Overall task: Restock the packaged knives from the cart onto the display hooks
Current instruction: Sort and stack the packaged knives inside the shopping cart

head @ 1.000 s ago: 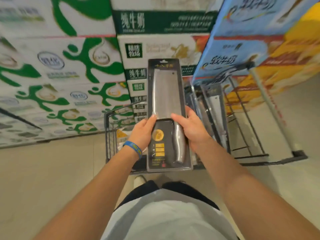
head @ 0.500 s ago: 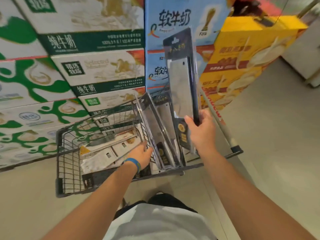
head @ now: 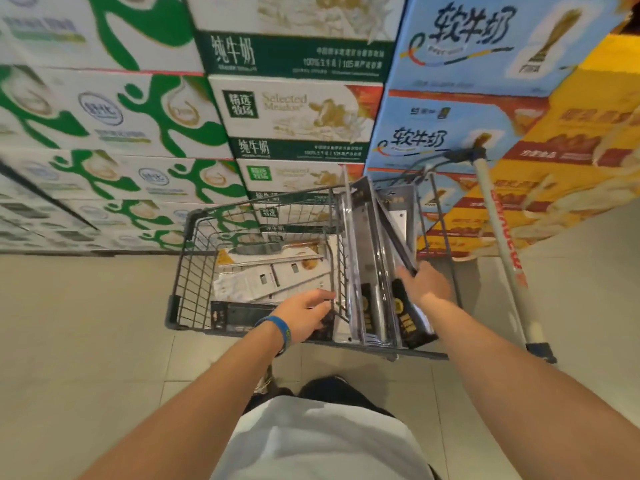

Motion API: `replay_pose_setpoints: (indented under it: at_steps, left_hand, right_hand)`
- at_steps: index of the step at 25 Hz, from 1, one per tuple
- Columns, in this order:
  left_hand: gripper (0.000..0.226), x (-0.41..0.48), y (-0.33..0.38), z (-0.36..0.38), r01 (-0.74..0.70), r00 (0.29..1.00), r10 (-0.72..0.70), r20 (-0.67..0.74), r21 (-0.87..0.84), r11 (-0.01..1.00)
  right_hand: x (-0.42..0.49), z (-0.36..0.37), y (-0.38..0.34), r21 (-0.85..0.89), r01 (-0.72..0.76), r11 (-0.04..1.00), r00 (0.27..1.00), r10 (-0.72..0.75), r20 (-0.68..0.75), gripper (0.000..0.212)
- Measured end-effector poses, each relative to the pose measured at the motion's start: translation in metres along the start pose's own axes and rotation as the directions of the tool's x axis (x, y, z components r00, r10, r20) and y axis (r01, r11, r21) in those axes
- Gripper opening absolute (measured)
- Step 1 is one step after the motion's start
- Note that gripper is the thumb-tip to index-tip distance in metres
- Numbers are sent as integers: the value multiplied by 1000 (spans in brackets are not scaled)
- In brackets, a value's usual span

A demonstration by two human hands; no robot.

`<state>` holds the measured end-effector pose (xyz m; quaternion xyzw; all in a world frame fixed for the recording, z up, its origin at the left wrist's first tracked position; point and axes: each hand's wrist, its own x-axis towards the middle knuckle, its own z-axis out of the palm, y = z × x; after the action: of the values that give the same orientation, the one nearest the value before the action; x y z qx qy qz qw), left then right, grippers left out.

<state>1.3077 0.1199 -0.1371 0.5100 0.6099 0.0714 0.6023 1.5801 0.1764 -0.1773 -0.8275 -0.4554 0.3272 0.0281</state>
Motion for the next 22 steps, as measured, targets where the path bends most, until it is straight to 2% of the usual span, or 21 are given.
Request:
replay_pose_setpoints:
  at_steps: [2, 4, 5, 9, 11, 13, 15, 18, 20, 22]
  left_hand:
    - [33, -1, -6, -10, 7, 1000, -8, -16, -46, 999]
    - [31, 2, -11, -23, 35, 999, -37, -21, -83, 996]
    - [27, 4, -14, -30, 60, 998, -62, -17, -111, 992]
    - [17, 13, -40, -62, 192, 981, -191, 25, -209, 959]
    - [20, 19, -59, -85, 277, 961, -273, 44, -191, 942]
    - [25, 29, -87, -109, 349, 936, -339, 89, -137, 927]
    - [25, 44, -121, -131, 371, 926, -360, 112, -103, 923]
    - [30, 70, -175, -154, 353, 933, -360, 6, 189, 916]
    - [31, 92, -203, -162, 326, 936, -352, -21, 432, 841]
    - [30, 120, -228, -164, 273, 945, -327, -18, 594, 757]
  right_hand:
    - [-16, 2, -1, 57, 22, 998, 977, -9, -211, 48]
    - [-39, 9, -12, 83, 157, 984, 897, -107, -428, 33]
    - [-54, 13, -23, 114, 236, 965, 870, -157, -468, 26]
    - [-117, 41, -97, 345, 455, 821, 867, -319, -384, 36]
    - [-138, 68, -134, 354, 534, 768, 833, -407, -375, 35]
    - [-145, 102, -160, 336, 527, 780, 845, -443, -299, 37]
    - [-137, 141, -172, 304, 443, 843, 896, -420, -142, 37]
    - [-106, 194, -164, 237, 267, 934, 947, -300, 116, 29]
    - [-80, 225, -150, 169, 229, 959, 950, -258, 175, 26]
    - [-49, 253, -142, 49, 188, 981, 959, -194, 207, 24]
